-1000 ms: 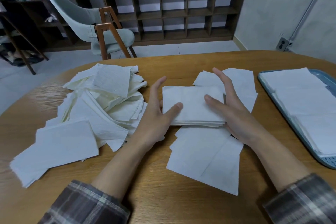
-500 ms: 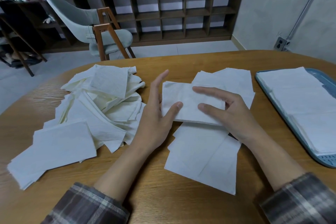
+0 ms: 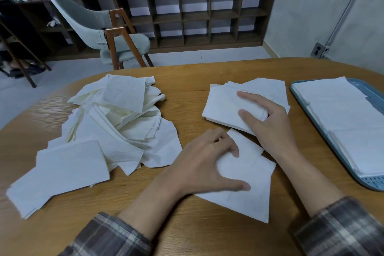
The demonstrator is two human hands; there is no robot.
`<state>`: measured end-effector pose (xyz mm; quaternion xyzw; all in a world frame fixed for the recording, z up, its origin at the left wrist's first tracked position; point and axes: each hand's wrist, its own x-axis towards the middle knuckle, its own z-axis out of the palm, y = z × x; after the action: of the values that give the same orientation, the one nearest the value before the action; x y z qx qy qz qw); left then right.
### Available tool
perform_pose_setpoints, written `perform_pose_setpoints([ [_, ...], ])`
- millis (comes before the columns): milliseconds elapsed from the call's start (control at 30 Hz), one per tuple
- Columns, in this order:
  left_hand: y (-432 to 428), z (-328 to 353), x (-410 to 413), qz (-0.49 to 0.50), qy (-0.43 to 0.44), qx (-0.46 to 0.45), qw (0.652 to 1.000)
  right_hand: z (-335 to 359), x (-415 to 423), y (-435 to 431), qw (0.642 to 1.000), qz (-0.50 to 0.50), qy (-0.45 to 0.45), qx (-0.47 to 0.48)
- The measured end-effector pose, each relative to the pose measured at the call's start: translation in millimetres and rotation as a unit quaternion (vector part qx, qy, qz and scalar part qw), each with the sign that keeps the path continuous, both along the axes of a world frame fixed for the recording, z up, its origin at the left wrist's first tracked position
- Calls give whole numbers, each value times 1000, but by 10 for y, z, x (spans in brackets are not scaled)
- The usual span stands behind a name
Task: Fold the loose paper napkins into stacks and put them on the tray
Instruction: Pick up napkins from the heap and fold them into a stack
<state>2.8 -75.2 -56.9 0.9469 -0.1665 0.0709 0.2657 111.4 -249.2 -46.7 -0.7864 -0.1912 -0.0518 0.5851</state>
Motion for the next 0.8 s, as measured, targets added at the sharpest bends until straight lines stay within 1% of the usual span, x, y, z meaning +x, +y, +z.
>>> perform_pose_setpoints([
  [100, -18, 8, -4, 3, -10, 12, 1000, -1, -1, -1, 1000, -1, 4, 7],
  [367, 111, 47, 14, 20, -40, -12, 999, 49, -27, -1, 999, 31, 17, 12],
  [567, 205, 73, 33, 41, -14, -100, 994, 91, -35, -39, 997, 59, 41, 41],
  [800, 220, 144, 13, 80, 35, -185, 979, 108, -34, -59, 996, 49, 36, 71],
])
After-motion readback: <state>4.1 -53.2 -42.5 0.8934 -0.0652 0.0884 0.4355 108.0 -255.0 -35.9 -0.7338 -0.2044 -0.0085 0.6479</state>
